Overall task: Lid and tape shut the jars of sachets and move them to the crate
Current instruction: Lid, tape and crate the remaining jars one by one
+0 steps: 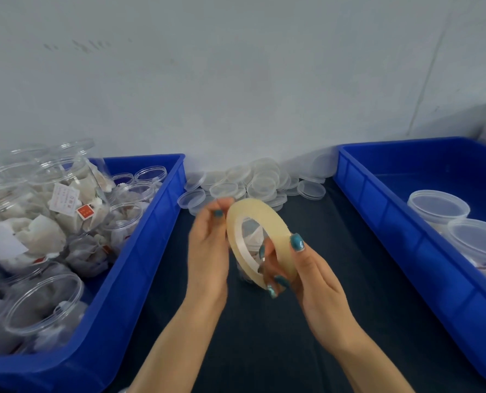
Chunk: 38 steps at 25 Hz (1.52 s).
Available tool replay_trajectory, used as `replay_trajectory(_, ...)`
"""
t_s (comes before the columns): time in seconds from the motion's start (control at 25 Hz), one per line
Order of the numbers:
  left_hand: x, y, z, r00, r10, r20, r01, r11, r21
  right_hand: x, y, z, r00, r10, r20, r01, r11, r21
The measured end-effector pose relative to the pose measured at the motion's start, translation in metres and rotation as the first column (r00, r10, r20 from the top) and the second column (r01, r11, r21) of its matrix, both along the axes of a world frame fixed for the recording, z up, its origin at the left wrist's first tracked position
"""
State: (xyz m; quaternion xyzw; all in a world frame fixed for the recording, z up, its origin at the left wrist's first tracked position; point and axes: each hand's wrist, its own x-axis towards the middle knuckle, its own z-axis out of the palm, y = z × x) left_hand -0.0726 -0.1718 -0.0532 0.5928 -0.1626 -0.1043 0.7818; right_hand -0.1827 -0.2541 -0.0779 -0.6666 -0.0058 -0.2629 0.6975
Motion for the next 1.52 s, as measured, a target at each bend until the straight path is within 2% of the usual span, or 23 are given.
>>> replay_trajectory(0.04, 0.001, 0.007, 0.004, 0.973, 0.055, 0.225, -0.059, 0.998, 0.013, -0.002, 0.003, 0.001, 0.999, -0.035, 0.005, 0.035, 0.999, -0.017)
replay_trajectory(0.08, 0.001, 0.015, 0.01, 0.904, 0.048, 0.425, -0.058, 0.998, 0.01, -0.003, 0.005, 0.003, 0.998, -0.06, 0.034, 0.062, 0.997, -0.045)
replay_trajectory(0.16, -0.001, 0.025, 0.018, 0.678, -0.077, 0.731, 0.003, 0.995, 0.102, -0.004, 0.007, 0.004, 0.992, -0.093, 0.085, 0.1, 0.991, -0.091)
replay_trajectory(0.24, -0.007, 0.026, 0.02, 0.431, -0.168, 0.887, -0.062, 0.975, 0.215, 0.006, 0.001, 0.009, 0.986, -0.159, 0.055, 0.163, 0.983, -0.085)
replay_trajectory(0.28, -0.009, 0.024, 0.019, 0.356, -0.162, 0.92, -0.117, 0.969, 0.216, 0.013, -0.002, 0.011, 0.98, -0.2, -0.017, 0.199, 0.978, -0.055)
replay_trajectory(0.32, -0.012, 0.021, 0.017, 0.322, -0.126, 0.938, -0.164, 0.969, 0.187, 0.017, -0.006, 0.009, 0.969, -0.233, -0.086, 0.228, 0.972, -0.056)
replay_trajectory(0.4, -0.013, 0.017, 0.013, 0.361, -0.022, 0.932, -0.197, 0.975, 0.099, 0.016, -0.004, 0.007, 0.952, -0.301, -0.063, 0.272, 0.919, -0.287)
replay_trajectory(0.48, -0.01, 0.015, 0.012, 0.492, 0.015, 0.87, -0.146, 0.987, 0.065, 0.004, -0.002, 0.0, 0.96, -0.277, 0.042, 0.261, 0.83, -0.493)
replay_trajectory(0.56, -0.005, 0.013, 0.012, 0.584, -0.009, 0.812, -0.082, 0.994, 0.07, -0.004, -0.005, -0.004, 0.95, -0.301, 0.083, 0.295, 0.775, -0.559)
replay_trajectory(0.68, -0.002, 0.009, 0.007, 0.617, -0.022, 0.786, -0.086, 0.992, 0.095, 0.0, -0.009, -0.007, 0.931, -0.353, 0.09, 0.329, 0.712, -0.62)
replay_trajectory(0.8, 0.001, 0.004, -0.001, 0.644, -0.002, 0.765, -0.162, 0.977, 0.14, 0.002, -0.01, -0.011, 0.893, -0.436, 0.108, 0.367, 0.57, -0.735)
replay_trajectory(0.88, 0.008, 0.002, -0.005, 0.736, 0.032, 0.677, -0.168, 0.976, 0.136, 0.001, -0.012, -0.015, 0.87, -0.47, 0.148, 0.38, 0.449, -0.809)
replay_trajectory(0.96, 0.019, -0.001, -0.007, 0.834, 0.064, 0.549, -0.153, 0.981, 0.117, -0.001, -0.013, -0.018, 0.866, -0.472, 0.164, 0.371, 0.388, -0.844)
replay_trajectory(1.04, 0.029, -0.002, -0.01, 0.895, 0.081, 0.438, -0.137, 0.986, 0.097, -0.004, -0.016, -0.024, 0.859, -0.48, 0.18, 0.37, 0.336, -0.866)
replay_trajectory(1.08, 0.031, -0.003, -0.012, 0.914, 0.088, 0.397, -0.134, 0.987, 0.088, -0.005, -0.018, -0.027, 0.851, -0.486, 0.202, 0.369, 0.277, -0.887)
replay_trajectory(1.16, 0.033, -0.001, -0.014, 0.921, 0.101, 0.376, -0.137, 0.988, 0.071, -0.006, -0.022, -0.037, 0.833, -0.49, 0.258, 0.347, 0.097, -0.933)
replay_trajectory(1.2, 0.032, 0.002, -0.014, 0.913, 0.084, 0.399, -0.116, 0.991, 0.058, -0.006, -0.023, -0.042, 0.826, -0.493, 0.274, 0.333, 0.033, -0.942)
replay_trajectory(1.24, 0.03, 0.004, -0.013, 0.895, 0.039, 0.444, -0.068, 0.996, 0.051, -0.006, -0.024, -0.047, 0.822, -0.493, 0.286, 0.334, 0.011, -0.942)
replay_trajectory(1.4, 0.02, 0.005, 0.004, 0.719, -0.271, 0.64, 0.153, 0.96, 0.235, -0.009, -0.02, -0.058, 0.843, -0.484, 0.237, 0.324, 0.105, -0.94)
replay_trajectory(1.48, 0.02, 0.002, 0.011, 0.67, -0.382, 0.636, 0.204, 0.919, 0.336, -0.013, -0.017, -0.061, 0.87, -0.451, 0.199, 0.297, 0.157, -0.942)
replay_trajectory(1.52, 0.022, 0.003, 0.013, 0.662, -0.43, 0.613, 0.227, 0.896, 0.382, -0.014, -0.017, -0.062, 0.884, -0.427, 0.191, 0.305, 0.216, -0.927)
